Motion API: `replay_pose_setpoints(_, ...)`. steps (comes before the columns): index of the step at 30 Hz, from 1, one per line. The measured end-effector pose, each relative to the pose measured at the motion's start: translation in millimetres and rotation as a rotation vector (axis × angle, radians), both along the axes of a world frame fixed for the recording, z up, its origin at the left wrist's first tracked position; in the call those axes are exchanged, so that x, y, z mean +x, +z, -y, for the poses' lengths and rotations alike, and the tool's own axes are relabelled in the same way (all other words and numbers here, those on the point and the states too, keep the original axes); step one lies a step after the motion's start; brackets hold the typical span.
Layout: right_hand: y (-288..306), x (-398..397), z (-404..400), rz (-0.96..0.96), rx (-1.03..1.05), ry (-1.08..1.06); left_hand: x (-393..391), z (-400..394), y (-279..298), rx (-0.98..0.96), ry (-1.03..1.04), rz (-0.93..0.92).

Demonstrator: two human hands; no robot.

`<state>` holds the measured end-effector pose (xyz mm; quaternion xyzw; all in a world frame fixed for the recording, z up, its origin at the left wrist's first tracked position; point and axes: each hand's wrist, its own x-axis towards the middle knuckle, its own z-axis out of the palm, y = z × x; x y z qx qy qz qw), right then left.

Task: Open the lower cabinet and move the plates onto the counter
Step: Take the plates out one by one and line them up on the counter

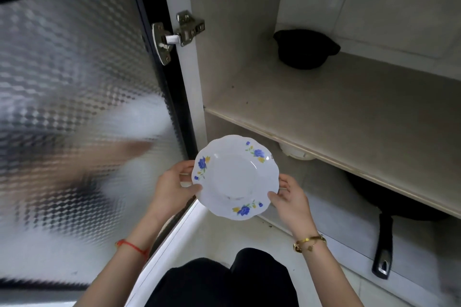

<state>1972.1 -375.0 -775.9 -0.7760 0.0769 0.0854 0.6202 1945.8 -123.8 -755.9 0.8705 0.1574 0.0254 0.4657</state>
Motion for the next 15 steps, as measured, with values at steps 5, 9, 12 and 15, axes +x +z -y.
replay_pose_setpoints(5, 8.3, 5.8, -4.7, 0.023, -0.069, 0.002, 5.1, -4.7, 8.8, 0.010, -0.002, 0.017)
replay_pose_setpoints(9, 29.0, 12.1, -10.7, 0.006, -0.104, -0.010, 5.9, -5.9, 29.5, -0.008, 0.020, 0.013)
replay_pose_setpoints(12, 60.3, 10.6, -16.2, -0.023, -0.108, -0.019, 1.8, -6.0, 60.4, -0.051, 0.046, -0.016)
replay_pose_setpoints(15, 96.1, 3.7, -20.5, -0.064, -0.123, -0.029, -6.3, -6.2, 95.3, -0.087, 0.059, -0.052)
